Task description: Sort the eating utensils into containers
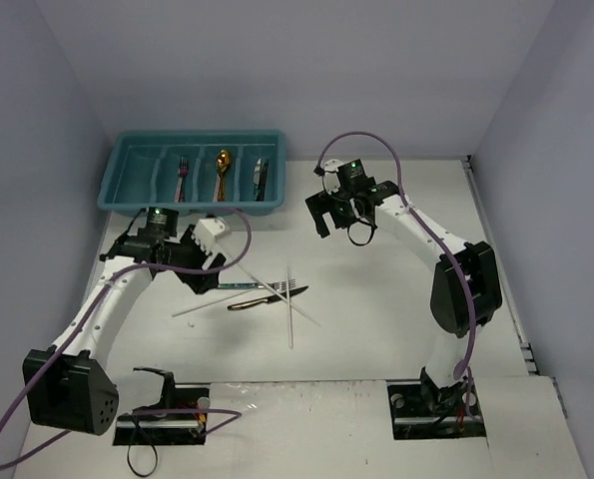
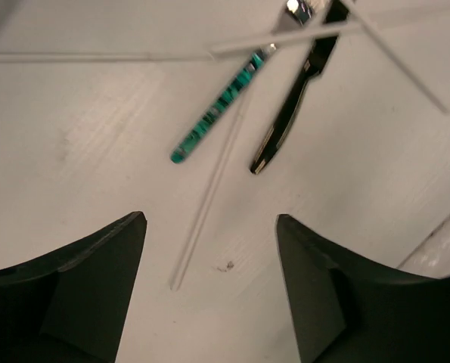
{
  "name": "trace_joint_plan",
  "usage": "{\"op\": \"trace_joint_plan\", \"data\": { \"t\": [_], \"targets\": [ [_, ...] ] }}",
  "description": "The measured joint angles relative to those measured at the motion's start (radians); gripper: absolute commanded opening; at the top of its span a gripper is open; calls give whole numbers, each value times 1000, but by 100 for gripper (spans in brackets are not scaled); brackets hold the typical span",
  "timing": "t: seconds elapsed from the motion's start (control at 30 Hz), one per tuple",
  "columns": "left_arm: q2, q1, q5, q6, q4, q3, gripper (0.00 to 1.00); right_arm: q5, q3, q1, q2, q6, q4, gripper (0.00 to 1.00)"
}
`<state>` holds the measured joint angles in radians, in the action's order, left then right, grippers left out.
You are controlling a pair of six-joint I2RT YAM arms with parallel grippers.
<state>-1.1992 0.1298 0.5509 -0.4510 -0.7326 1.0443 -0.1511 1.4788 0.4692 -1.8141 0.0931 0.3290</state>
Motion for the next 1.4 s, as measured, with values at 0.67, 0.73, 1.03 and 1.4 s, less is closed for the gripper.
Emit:
{"op": "trace_joint_plan", "data": {
  "t": [0.67, 0.73, 1.03, 1.4],
  "targets": [
    [-463, 130, 9, -532, -59, 128, 35, -68, -46, -18, 0, -25, -3, 96],
    [-491, 130, 15, -563, -56, 153, 33, -72, -47, -21, 0, -25, -3, 96],
    [-544, 130, 42, -649, -48, 170, 31, -89, -62, -59, 0, -25, -3, 96],
    [-558, 130, 51, -690, -48, 132, 32, -102, -65, -80, 1, -32, -3, 96]
  ]
}}
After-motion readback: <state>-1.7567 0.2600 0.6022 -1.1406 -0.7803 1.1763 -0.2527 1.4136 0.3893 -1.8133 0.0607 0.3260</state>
